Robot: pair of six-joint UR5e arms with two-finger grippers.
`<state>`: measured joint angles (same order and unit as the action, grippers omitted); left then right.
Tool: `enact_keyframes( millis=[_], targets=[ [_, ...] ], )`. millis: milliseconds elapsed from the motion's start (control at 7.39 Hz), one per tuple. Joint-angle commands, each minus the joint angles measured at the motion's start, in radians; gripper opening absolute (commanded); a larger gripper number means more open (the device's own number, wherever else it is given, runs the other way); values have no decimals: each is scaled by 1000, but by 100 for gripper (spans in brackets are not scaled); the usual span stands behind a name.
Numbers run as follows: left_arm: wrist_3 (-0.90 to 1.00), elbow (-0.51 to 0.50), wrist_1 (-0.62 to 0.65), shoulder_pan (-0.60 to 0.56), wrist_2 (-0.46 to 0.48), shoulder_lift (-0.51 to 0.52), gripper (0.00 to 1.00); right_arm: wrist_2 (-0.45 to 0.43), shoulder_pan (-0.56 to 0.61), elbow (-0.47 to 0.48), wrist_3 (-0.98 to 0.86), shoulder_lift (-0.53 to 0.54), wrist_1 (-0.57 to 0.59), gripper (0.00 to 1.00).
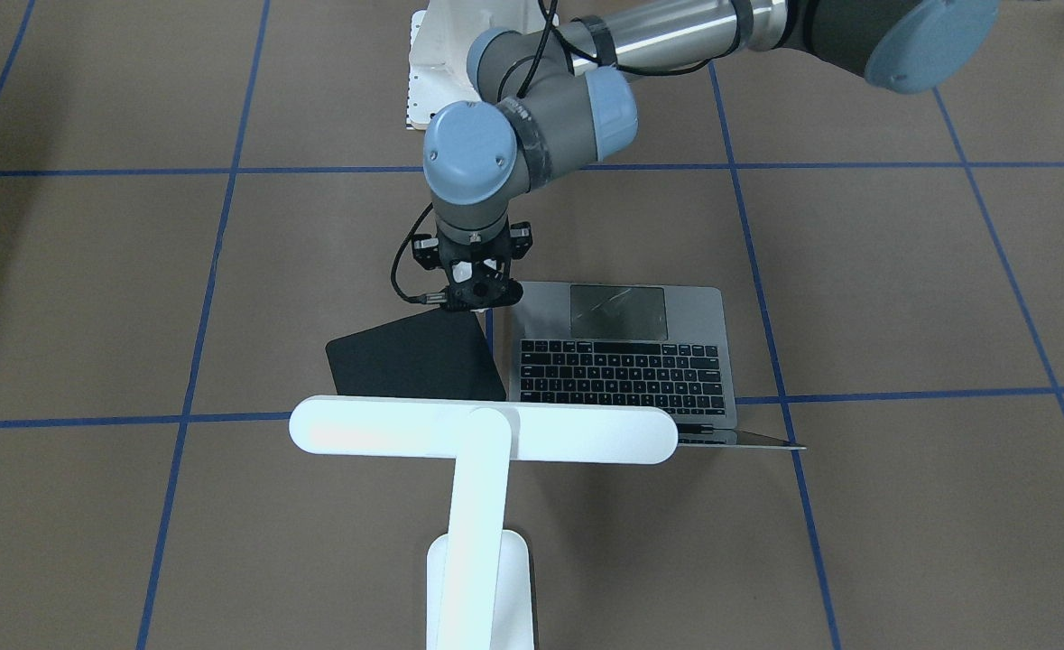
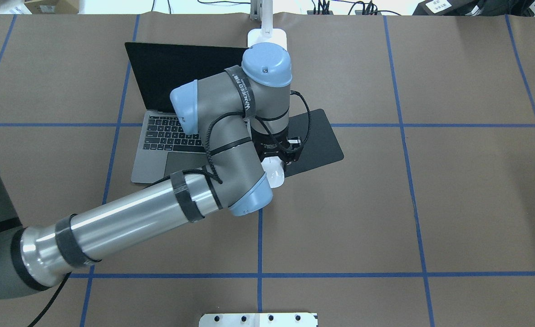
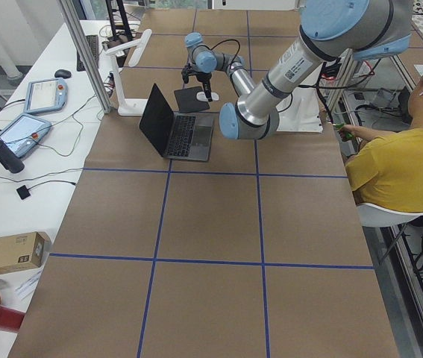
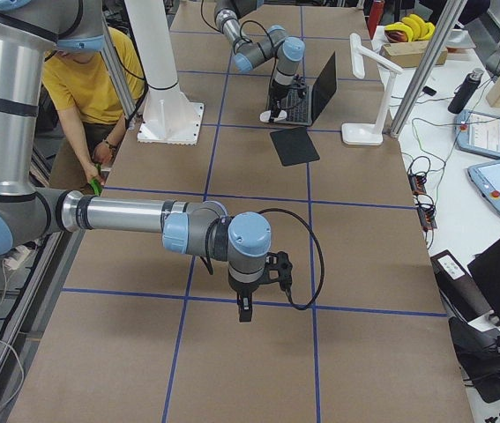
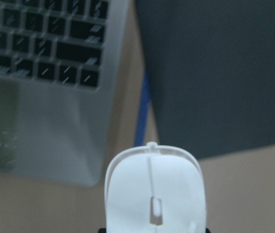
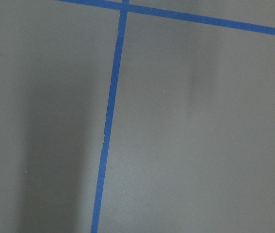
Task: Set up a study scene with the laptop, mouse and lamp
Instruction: 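Lower the mouse onto the mouse pad and open the left gripper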
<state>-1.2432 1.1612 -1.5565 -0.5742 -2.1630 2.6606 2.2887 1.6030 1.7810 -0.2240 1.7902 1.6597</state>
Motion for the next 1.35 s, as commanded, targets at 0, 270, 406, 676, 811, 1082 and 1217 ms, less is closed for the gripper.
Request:
enact_keyframes(
  millis=[0,270,406,676,811,1082,1217],
  targets=[
    [-15,-192,-123,-15,6,76,3,0,0,0,0,0,0,100],
    [-24,-256,-164,-15,23,102,15,0,0,0,-1,-2,0,100],
    [-24,-274,-195,-15,28,104,32,2,0,1,-1,0,0,100],
    [-19,-281,-206,-15,55,108,100,3,0,3,-1,-2,0,100],
    [-13,-279,-208,-15,55,110,100,2,0,1,0,-2,0,100],
    [-4,-265,-198,-15,54,104,100,2,0,5,0,-2,-1,100],
    [7,-237,-194,-22,48,98,100,0,0,6,-1,-2,-3,100]
  ],
)
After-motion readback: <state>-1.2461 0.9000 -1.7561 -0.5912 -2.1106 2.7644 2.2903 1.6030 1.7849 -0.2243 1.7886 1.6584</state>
